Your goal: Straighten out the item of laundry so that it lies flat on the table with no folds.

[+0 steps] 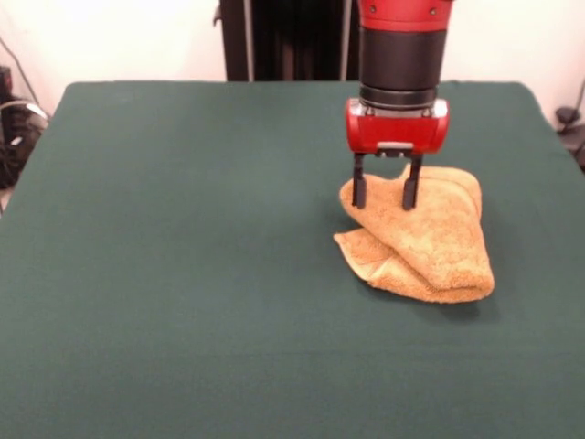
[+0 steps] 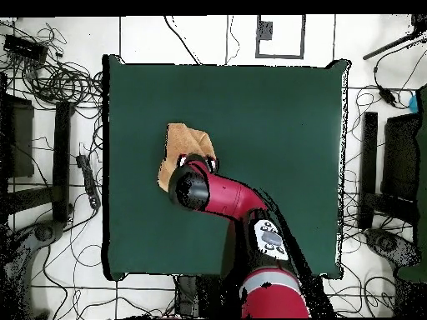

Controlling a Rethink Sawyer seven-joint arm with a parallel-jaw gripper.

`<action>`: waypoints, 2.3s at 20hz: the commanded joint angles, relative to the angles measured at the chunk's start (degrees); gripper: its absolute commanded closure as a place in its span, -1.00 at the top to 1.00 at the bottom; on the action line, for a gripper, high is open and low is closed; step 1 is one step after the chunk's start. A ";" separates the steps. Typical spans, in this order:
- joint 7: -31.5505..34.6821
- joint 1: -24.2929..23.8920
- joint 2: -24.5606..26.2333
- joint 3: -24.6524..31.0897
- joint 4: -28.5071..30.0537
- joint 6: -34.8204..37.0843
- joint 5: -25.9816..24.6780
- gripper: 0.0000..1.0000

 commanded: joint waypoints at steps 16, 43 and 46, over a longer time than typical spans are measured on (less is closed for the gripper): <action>10.06 3.66 5.11 3.43 -0.24 -0.27 -0.33 1.00; 9.27 2.52 10.14 3.82 -2.36 -4.43 -1.71 -1.00; 8.36 3.21 8.24 2.21 -2.58 -2.02 -1.55 -1.00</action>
